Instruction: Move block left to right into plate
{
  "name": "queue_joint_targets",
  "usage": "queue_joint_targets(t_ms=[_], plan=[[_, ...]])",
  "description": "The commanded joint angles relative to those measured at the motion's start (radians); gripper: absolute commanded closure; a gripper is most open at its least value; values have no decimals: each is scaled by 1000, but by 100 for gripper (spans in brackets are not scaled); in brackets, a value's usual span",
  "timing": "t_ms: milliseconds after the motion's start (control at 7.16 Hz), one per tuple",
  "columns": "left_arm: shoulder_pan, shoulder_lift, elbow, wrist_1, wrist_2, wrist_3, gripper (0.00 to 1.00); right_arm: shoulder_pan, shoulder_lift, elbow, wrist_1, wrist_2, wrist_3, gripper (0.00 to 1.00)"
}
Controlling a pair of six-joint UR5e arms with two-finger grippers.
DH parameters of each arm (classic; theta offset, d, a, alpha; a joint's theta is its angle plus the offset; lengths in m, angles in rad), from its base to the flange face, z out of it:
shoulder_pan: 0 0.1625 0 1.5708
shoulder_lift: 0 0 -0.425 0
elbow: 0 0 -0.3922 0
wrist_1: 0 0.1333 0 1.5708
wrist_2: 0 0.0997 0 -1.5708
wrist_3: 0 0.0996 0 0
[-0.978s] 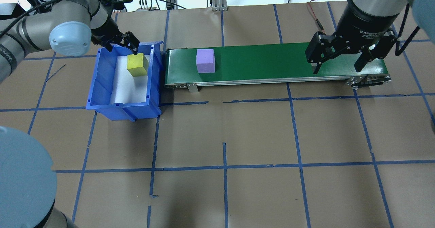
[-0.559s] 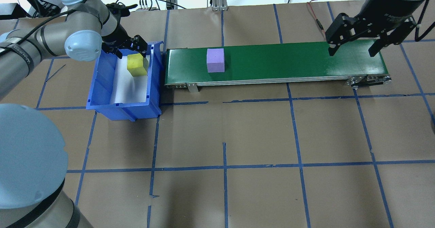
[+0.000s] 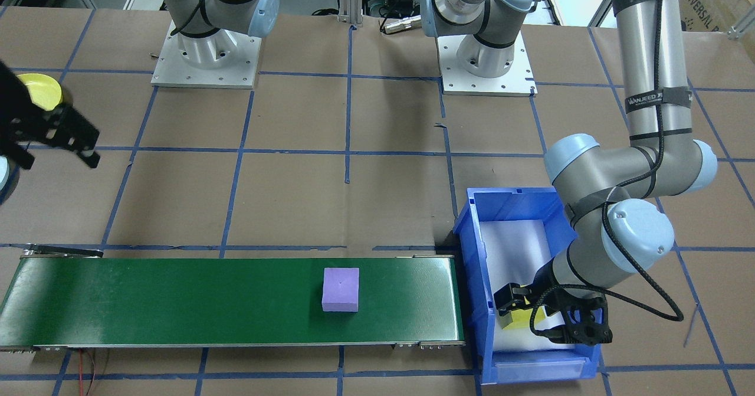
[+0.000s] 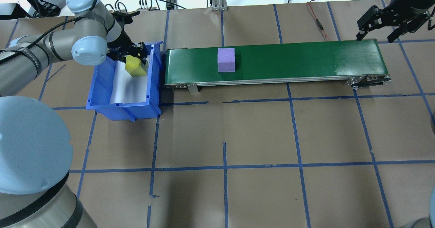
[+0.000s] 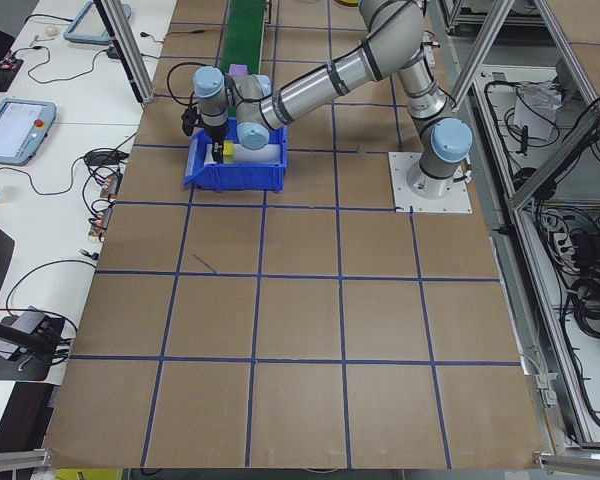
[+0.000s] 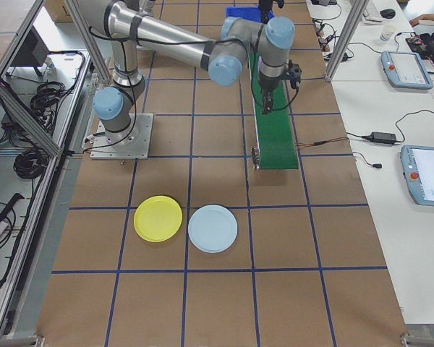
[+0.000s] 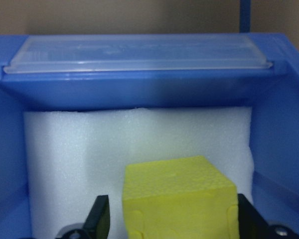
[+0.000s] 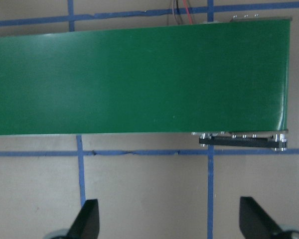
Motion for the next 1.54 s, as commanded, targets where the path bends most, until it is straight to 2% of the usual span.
queue_joint_targets(t_ms=[0,140,279,419,559,698,838,1117,1257,1397], plan=[[1,80,1,-7,9,12,64,-28,165,-46,-134,53,-43,0],[-2,149,4,-64,21,9,64,-26,198,-40,-174,147,-43,0],[-22,226,9,-116,15,-1,64,-26,198,-28,-175,228,-33,0],[-86,295,11,-147,19,-3,64,-26,195,16,-176,267,-34,0],[-146,309,11,-144,18,-55,64,-28,178,59,-181,272,-34,0],[-160,280,11,-132,-14,-102,63,-26,168,58,-182,271,-34,0],[-185,215,9,-44,-28,-107,63,-26,169,64,-182,275,-31,0],[-225,78,11,133,-27,-168,63,-26,169,62,-186,277,-32,0],[-226,47,9,156,-27,-173,62,-26,169,68,-205,275,-32,0],[-234,44,-8,157,-27,-195,41,-26,169,73,-205,277,-34,0]])
